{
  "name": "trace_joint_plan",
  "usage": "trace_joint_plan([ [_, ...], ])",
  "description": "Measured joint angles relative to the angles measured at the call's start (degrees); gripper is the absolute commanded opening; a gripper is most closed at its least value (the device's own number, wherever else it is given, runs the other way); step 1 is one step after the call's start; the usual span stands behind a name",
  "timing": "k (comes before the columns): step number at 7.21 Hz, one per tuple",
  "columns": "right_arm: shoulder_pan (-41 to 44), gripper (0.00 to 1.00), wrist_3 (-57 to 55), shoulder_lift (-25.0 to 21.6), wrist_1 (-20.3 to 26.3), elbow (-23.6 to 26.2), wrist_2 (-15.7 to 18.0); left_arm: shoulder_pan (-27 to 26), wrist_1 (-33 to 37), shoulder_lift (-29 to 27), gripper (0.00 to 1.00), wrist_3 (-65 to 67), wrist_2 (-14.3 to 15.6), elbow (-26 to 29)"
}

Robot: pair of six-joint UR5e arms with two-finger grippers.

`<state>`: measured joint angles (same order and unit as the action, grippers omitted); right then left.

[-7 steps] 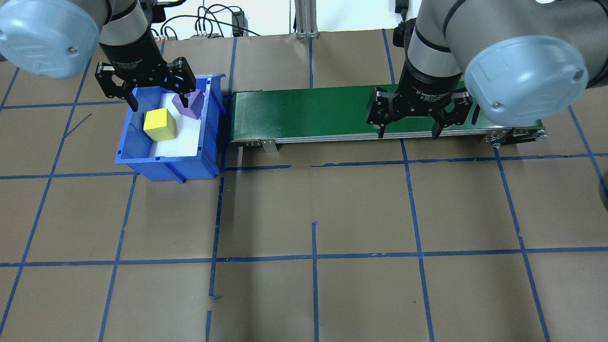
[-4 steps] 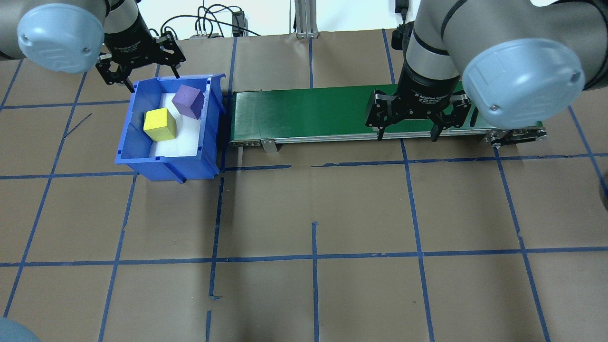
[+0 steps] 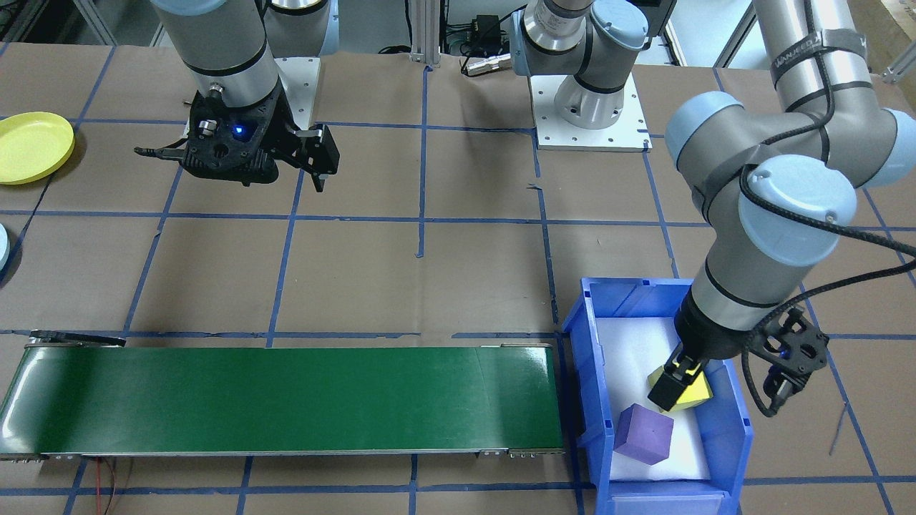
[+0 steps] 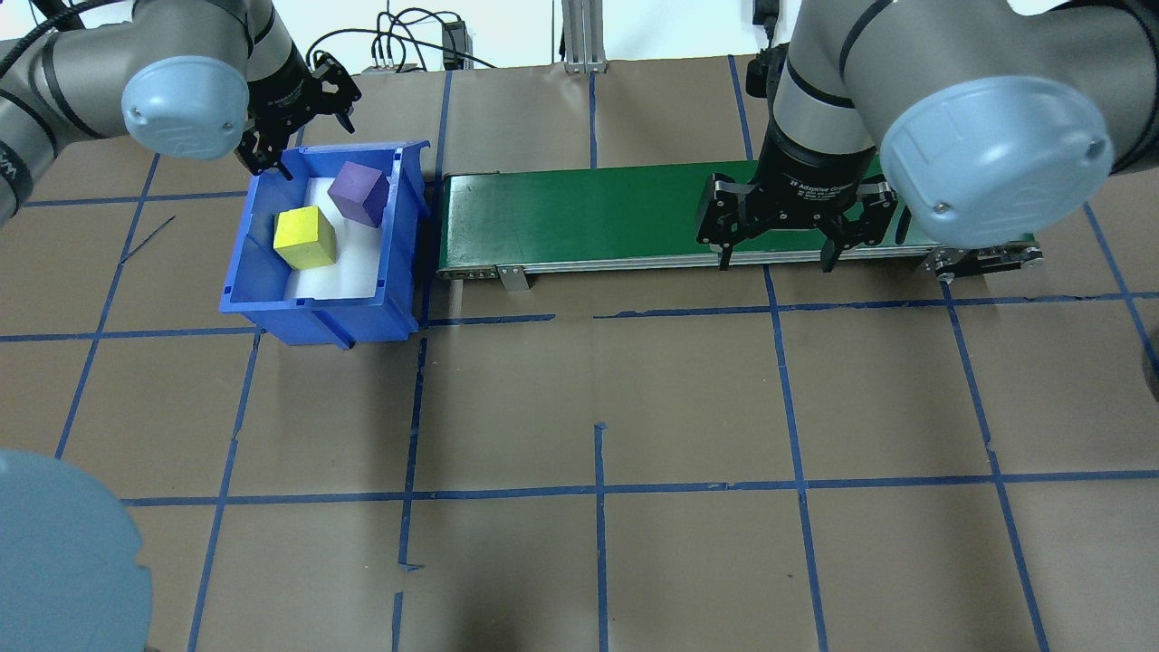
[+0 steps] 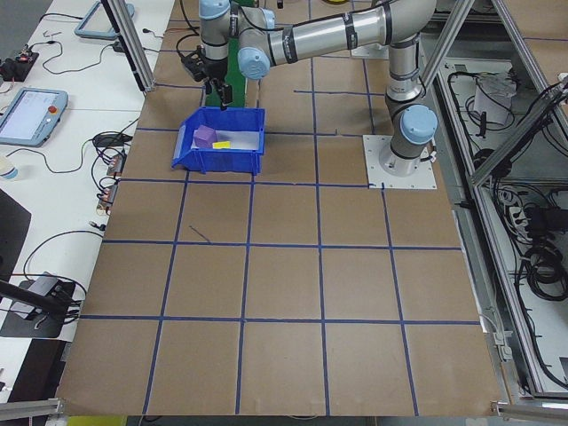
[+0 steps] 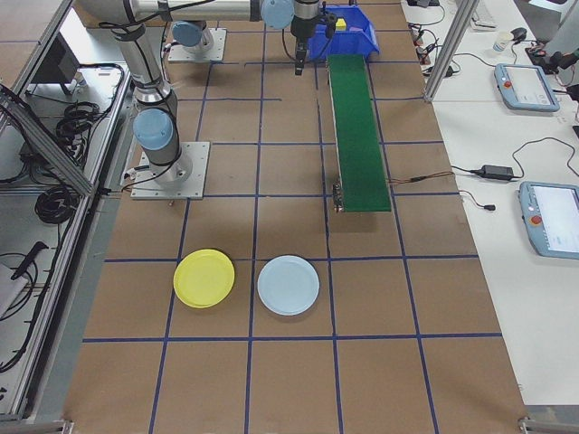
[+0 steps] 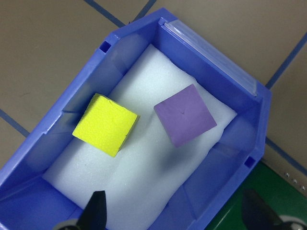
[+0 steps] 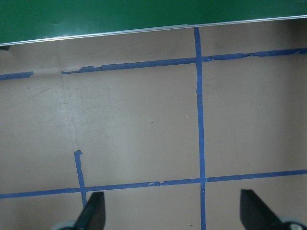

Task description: Move block left to right into plate

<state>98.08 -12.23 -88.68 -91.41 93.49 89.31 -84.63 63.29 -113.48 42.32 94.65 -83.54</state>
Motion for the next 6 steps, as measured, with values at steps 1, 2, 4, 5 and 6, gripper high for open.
trace_joint_plan([
  [1,0.0,1.0,0.0,0.05,-0.13,0.04,-0.03,0.99,-2.64,-2.08,1.0,3.53,-0.37,0.11],
  [2,0.0,1.0,0.05,0.14,-0.56,0.08,-0.03,1.76,-5.14,-4.0,1.0,7.18,-1.85,0.3],
  [4,0.0,1.0,-0.3,0.17,-1.09,0.31,0.01,2.21,-8.61,-7.0,1.0,12.53,-5.02,0.48],
  [5,0.0,1.0,-0.41,0.17,-1.25,0.41,-0.01,2.25,-9.08,-7.98,1.0,13.3,-5.64,0.26],
  [6,0.0,1.0,-0.45,0.17,-1.34,0.47,-0.01,2.27,-9.25,-8.63,1.0,13.6,-6.25,-0.42],
])
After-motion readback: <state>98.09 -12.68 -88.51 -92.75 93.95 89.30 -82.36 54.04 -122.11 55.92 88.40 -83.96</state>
